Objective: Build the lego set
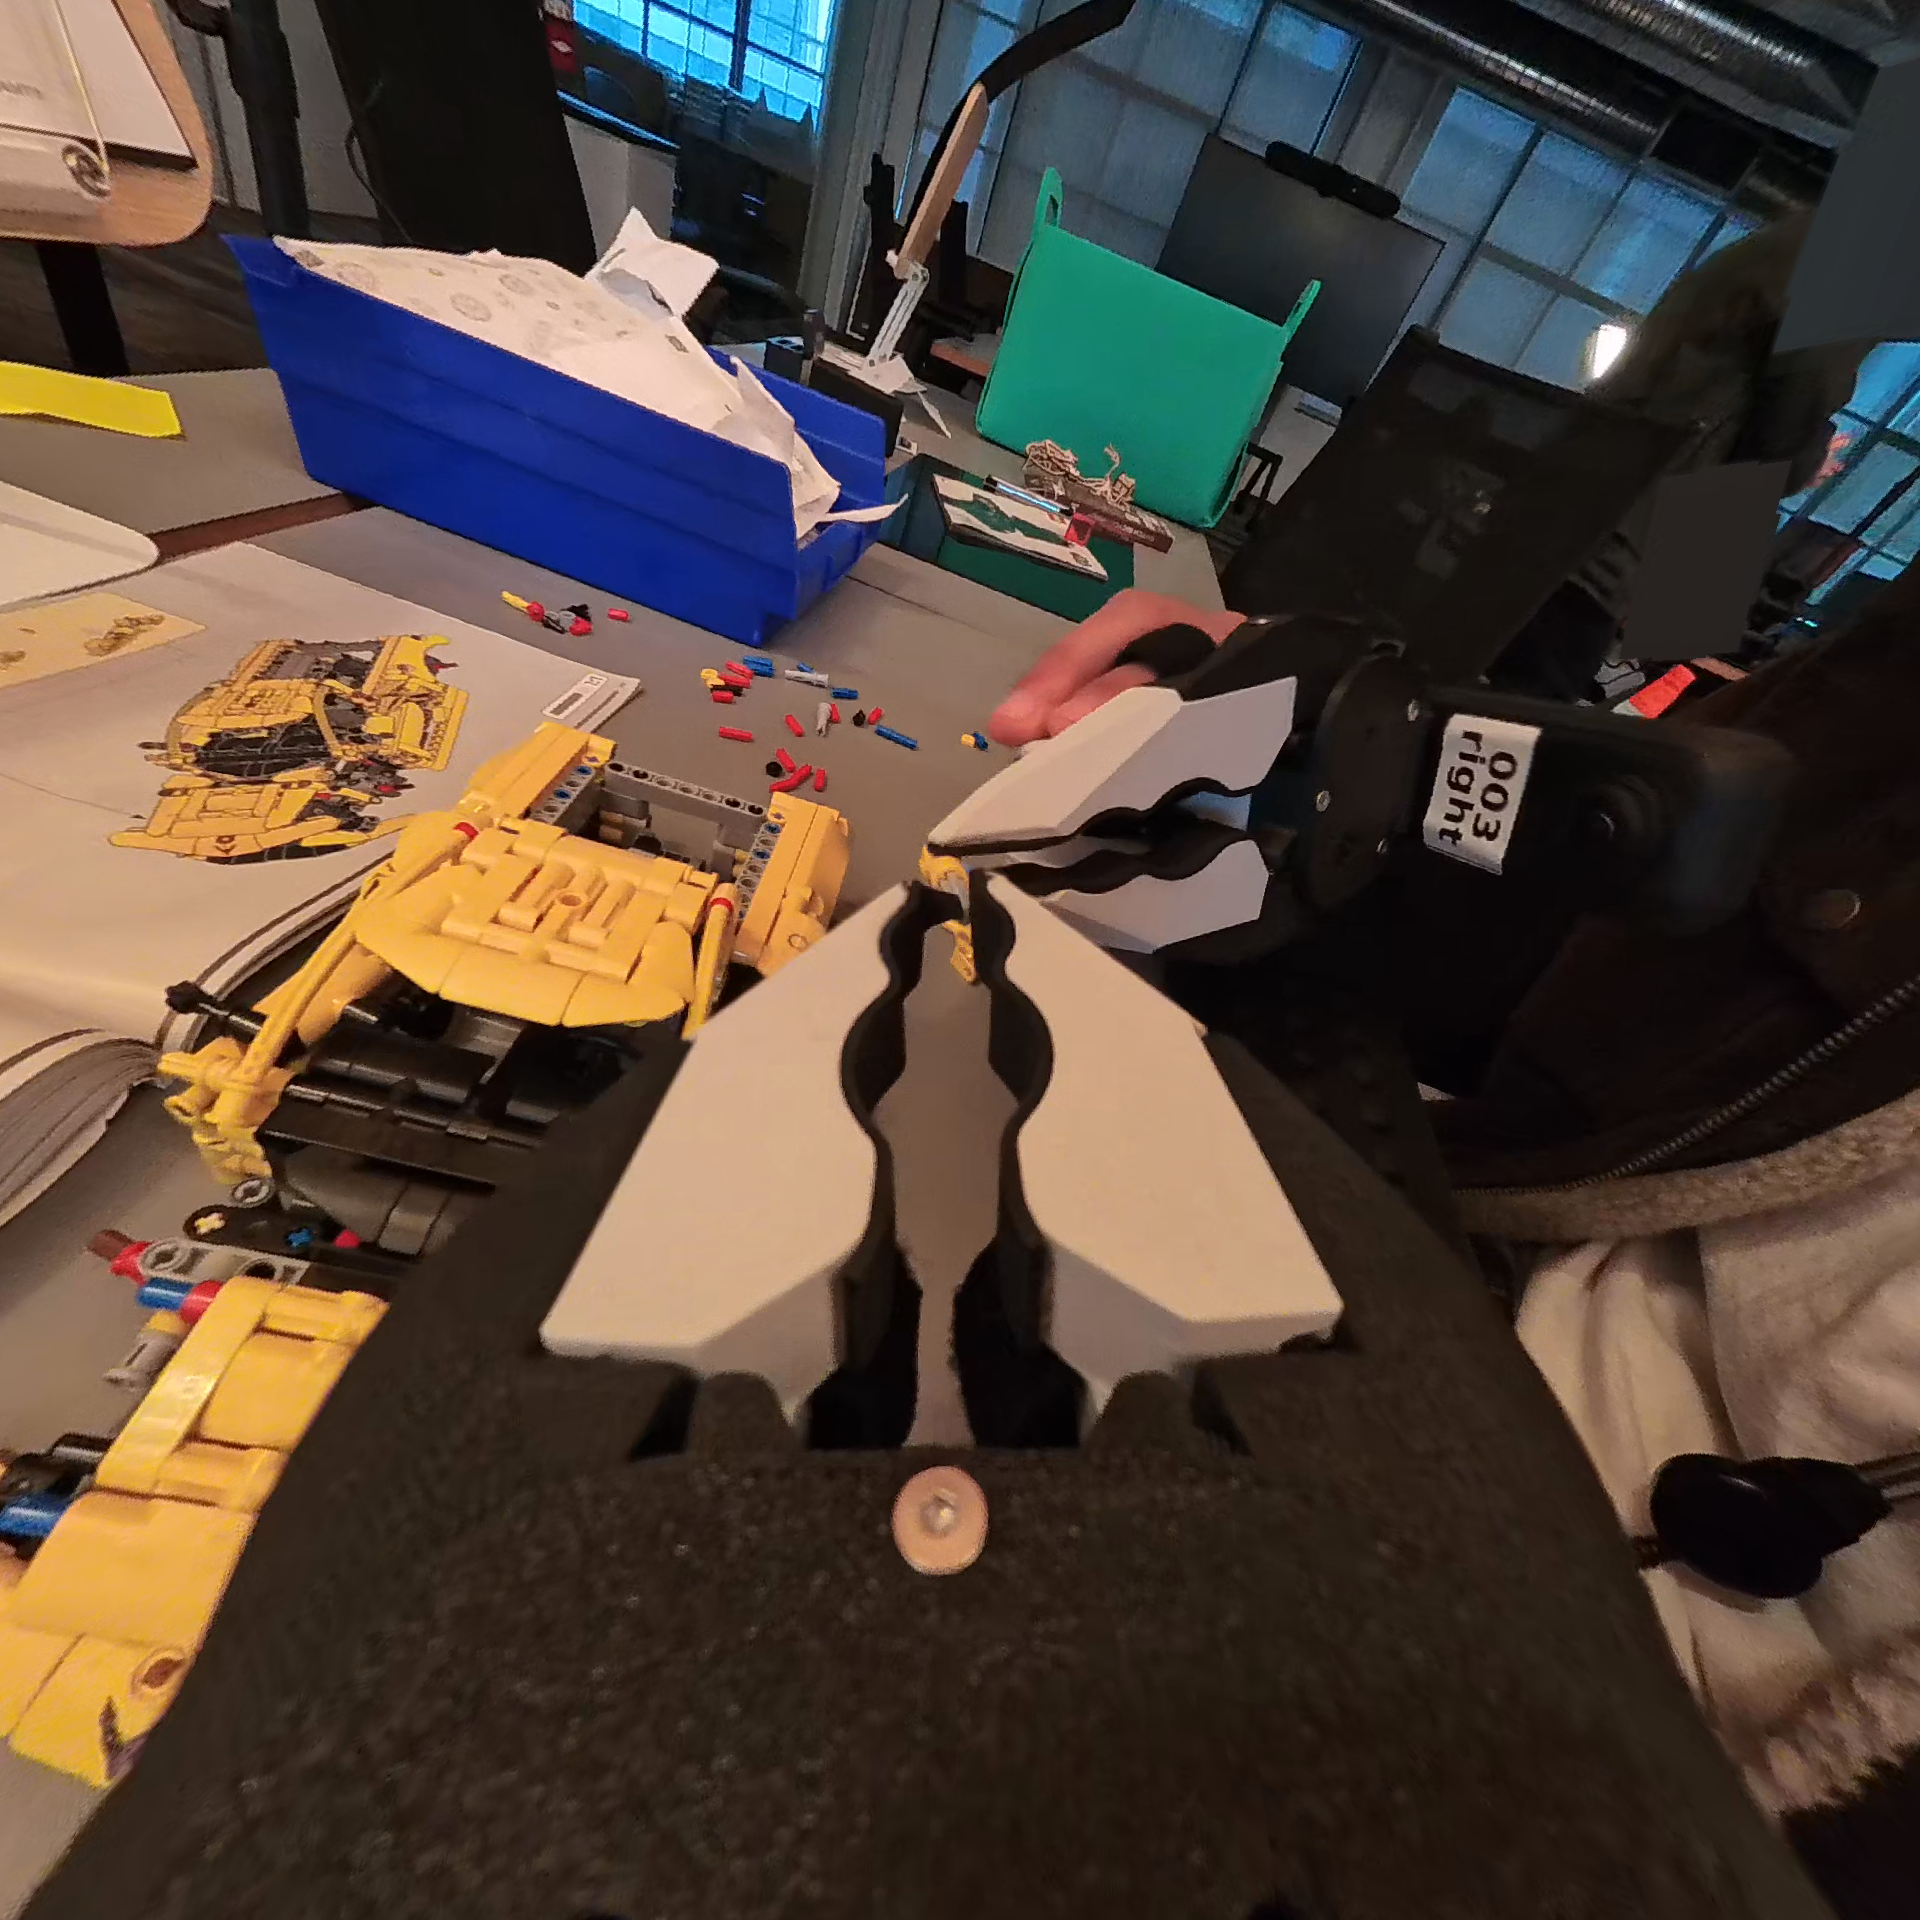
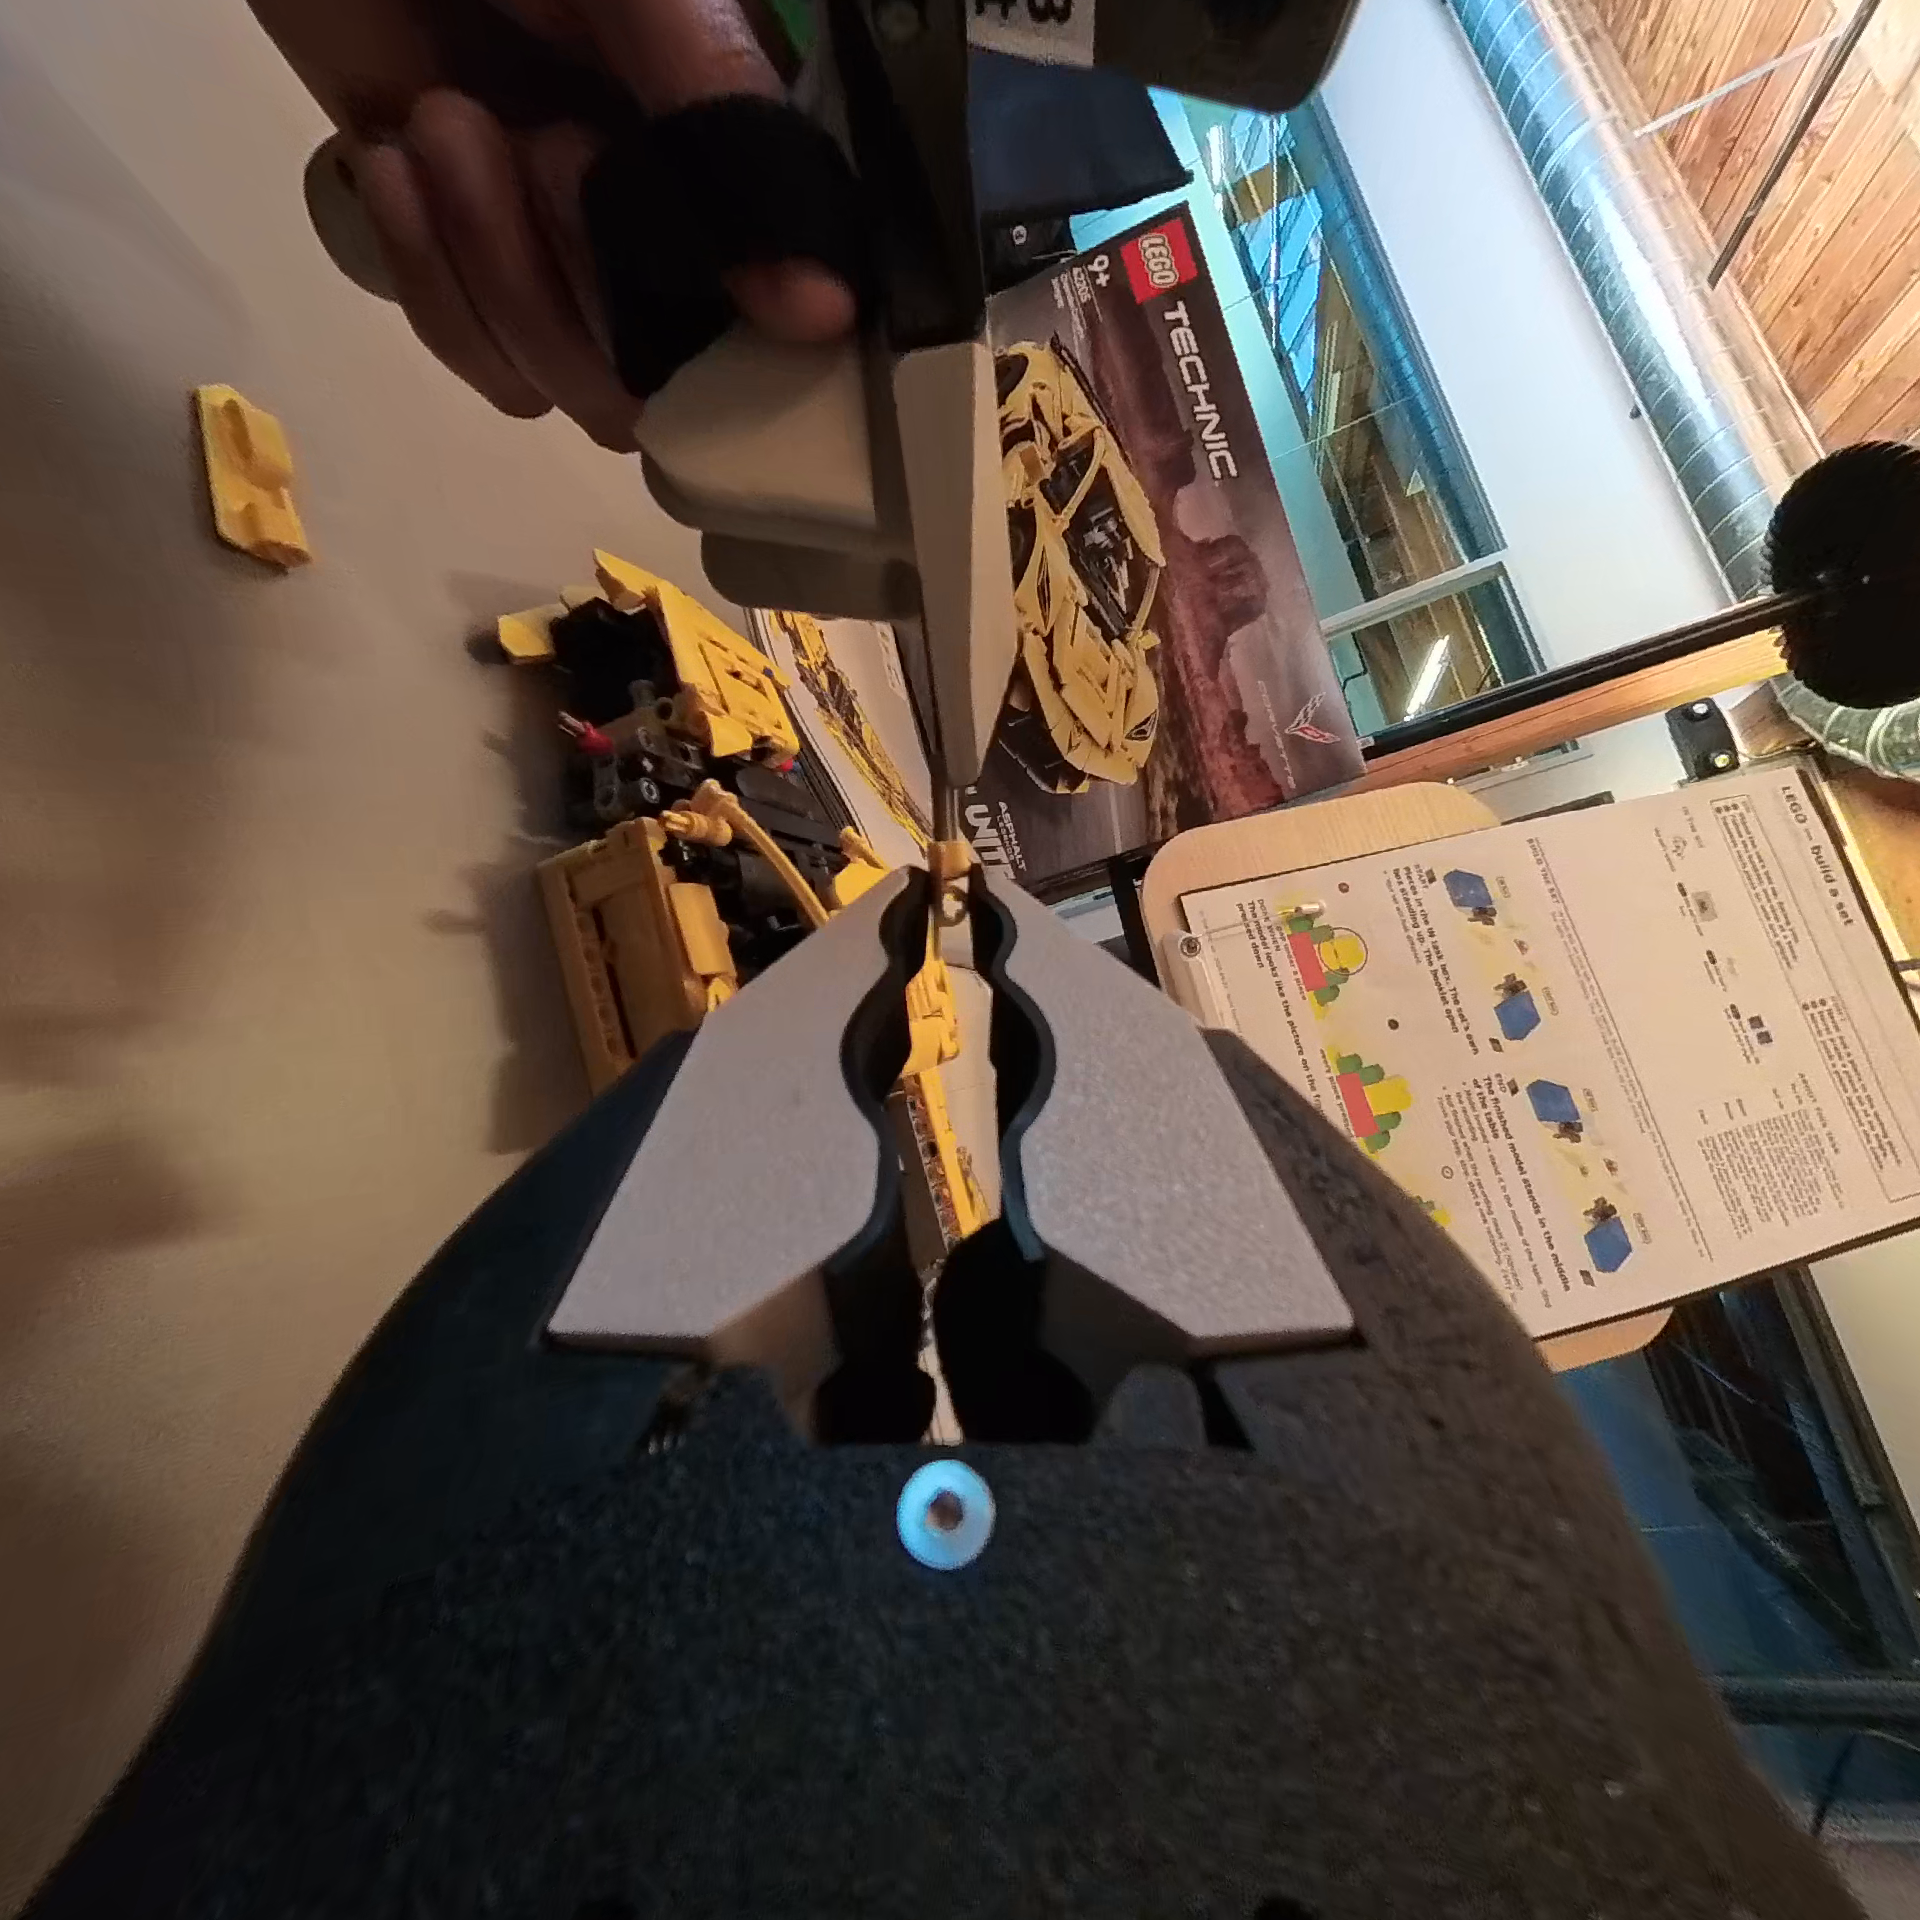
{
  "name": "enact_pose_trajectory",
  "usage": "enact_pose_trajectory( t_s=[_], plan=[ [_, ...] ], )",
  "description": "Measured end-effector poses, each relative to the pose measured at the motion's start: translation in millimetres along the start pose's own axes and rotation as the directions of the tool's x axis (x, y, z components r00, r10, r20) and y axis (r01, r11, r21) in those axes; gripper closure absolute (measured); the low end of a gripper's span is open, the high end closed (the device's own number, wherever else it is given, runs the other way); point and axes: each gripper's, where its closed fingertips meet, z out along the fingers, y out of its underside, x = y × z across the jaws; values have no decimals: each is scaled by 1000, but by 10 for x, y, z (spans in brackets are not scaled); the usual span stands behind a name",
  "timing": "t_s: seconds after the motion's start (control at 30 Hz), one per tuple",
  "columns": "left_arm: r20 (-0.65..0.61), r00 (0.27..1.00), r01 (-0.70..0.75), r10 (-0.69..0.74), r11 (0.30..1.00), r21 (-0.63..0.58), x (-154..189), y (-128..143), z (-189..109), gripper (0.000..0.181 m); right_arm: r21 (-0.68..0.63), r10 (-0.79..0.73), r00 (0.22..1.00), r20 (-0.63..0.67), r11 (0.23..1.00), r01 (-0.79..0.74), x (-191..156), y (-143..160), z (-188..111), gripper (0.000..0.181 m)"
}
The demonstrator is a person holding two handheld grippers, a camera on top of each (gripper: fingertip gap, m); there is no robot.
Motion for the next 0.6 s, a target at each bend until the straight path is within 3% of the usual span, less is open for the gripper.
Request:
enact_pose_trajectory(
  t_s=[0.13, 0.33, 0.47, 0.6],
  plan=[
    [-32, 999, 26, -27, 999, -32, 40, 48, 8, 175, 1, 7, 1000, 12, 1000, -7, -17, -2, -1, 174],
    [-59, 998, 5, -7, 999, -36, 103, 30, -17, 177, 36, 157, 984, 87, 986, -161, -43, -50, -30, 174],
    [-37, 997, 60, -62, 997, -58, 24, 89, -1, 175, -49, 33, 998, 62, 998, -30, -108, 65, 28, 175],
    [-24, 999, 46, -48, 996, -78, 18, 128, 24, 172, -44, 49, 996, 74, 998, -46, -111, 56, 23, 175]
  ],
)
